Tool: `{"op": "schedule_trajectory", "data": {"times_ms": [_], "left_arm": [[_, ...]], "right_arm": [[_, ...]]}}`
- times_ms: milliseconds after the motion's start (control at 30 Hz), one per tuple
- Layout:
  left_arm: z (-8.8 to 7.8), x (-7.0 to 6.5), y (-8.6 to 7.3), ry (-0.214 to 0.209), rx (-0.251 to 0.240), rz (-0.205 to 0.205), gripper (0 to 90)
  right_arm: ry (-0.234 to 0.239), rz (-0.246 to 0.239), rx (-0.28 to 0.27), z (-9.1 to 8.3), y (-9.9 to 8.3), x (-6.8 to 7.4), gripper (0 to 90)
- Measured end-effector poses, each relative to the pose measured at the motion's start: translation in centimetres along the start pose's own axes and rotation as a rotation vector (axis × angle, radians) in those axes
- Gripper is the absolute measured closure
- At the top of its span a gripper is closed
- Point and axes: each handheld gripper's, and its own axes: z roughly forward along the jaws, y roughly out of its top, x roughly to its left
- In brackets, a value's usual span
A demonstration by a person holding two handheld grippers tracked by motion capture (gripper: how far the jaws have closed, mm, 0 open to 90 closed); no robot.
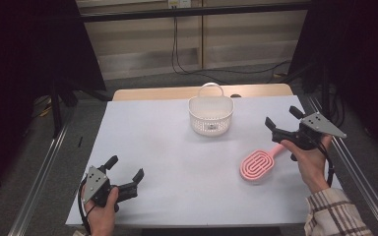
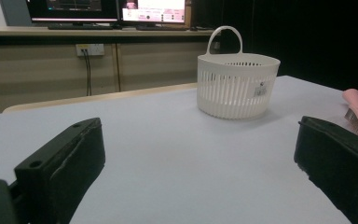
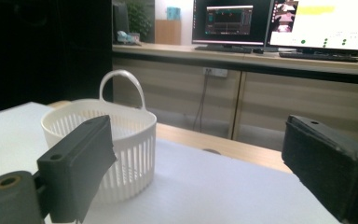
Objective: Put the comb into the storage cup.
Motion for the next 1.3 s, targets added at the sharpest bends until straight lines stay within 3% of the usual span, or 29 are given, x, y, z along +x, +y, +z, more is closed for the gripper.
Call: {"op": "schedule_trajectory", "data": {"times_ms": [200,400,533,633,800,1100,1300], "left_arm": [[-0.02,0.02,0.01,0.001,0.0,0.003,1.9],[-0.07,0.03,0.03,-0.001,0.0,0.003,1.9],[-0.08,0.01,0.04,-0.008,-0.004,0.001,1.9],[-0.09,0.03,0.04,-0.004,-0.002,0.004,1.9],[-0.05,-0.01,0.02,-0.009,-0.001,0.003,1.9],[-0.06,-0.02,0.02,-0.003,-0.002,0.003,1.9],[-0.06,0.02,0.01,-0.005,0.004,0.009,1.9]], "right_arm": [[0.001,-0.01,0.029,0.26,-0.59,-0.1,18.2],[0.021,-0.022,0.025,0.35,-0.58,0.11,28.2],[0.033,-0.027,0.013,0.13,-0.34,0.17,39.8],[0.057,-0.011,0.012,0.08,-0.27,0.08,45.4],[0.099,-0.013,0.07,0.23,-0.46,-0.39,61.0],[0.137,-0.053,0.122,0.27,-0.31,-0.2,79.7],[0.114,-0.062,0.219,0.15,-0.15,-0.66,89.5]]}}
